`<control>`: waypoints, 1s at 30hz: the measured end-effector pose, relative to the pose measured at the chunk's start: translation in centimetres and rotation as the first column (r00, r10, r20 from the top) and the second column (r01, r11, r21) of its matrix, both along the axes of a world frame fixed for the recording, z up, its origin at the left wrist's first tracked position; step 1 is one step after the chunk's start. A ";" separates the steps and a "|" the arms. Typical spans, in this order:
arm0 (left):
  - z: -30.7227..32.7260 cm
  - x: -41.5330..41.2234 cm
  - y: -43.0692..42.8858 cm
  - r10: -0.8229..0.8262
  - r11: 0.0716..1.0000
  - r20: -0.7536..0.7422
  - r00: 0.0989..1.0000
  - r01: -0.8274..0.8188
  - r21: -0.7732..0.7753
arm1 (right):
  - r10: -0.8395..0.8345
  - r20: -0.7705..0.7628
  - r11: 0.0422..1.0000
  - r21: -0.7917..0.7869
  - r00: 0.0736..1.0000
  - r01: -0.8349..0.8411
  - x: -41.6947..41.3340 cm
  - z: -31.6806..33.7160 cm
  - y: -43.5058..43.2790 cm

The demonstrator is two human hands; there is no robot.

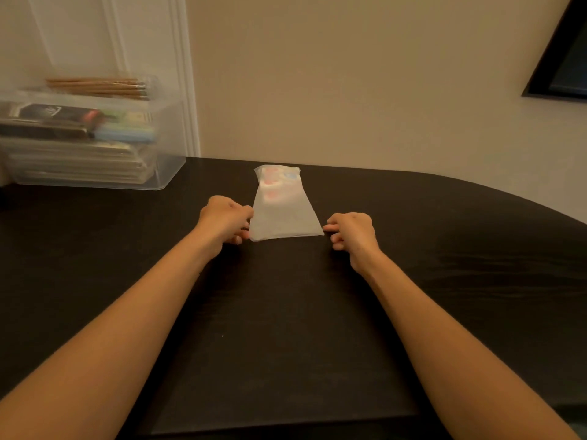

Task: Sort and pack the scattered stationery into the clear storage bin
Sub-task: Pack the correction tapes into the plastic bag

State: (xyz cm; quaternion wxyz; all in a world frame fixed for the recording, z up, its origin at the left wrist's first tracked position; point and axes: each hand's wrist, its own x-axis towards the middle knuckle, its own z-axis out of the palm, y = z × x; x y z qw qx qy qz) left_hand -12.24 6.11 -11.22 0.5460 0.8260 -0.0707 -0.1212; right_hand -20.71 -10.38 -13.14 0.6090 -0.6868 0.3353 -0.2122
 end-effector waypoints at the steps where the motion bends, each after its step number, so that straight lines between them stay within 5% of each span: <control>1: 0.2 0.3 0.0 0.010 0.997 -0.116 0.993 -0.020 -0.080 | 0.012 0.006 0.993 0.120 1.000 -0.013 0.0 0.3 -0.1; 4: 0.8 0.6 0.0 -0.079 0.957 -0.379 0.922 -0.037 -0.288 | 0.121 0.059 0.928 0.349 0.991 -0.134 0.0 0.8 -0.6; 9: 0.9 0.8 -0.8 -0.165 0.902 -0.537 0.827 -0.094 -0.422 | 0.196 0.065 0.821 0.534 0.979 -0.200 0.7 0.9 -1.4; 20: 0.1 3.3 -0.8 -0.169 0.932 -0.536 0.827 -0.043 -0.360 | 0.190 0.171 0.793 0.553 0.967 -0.254 1.8 1.2 -1.8; 30: 0.4 3.2 -1.1 -0.173 0.901 -0.469 0.866 -0.053 -0.430 | 0.156 0.210 0.918 0.329 0.965 -0.220 2.8 0.6 -1.2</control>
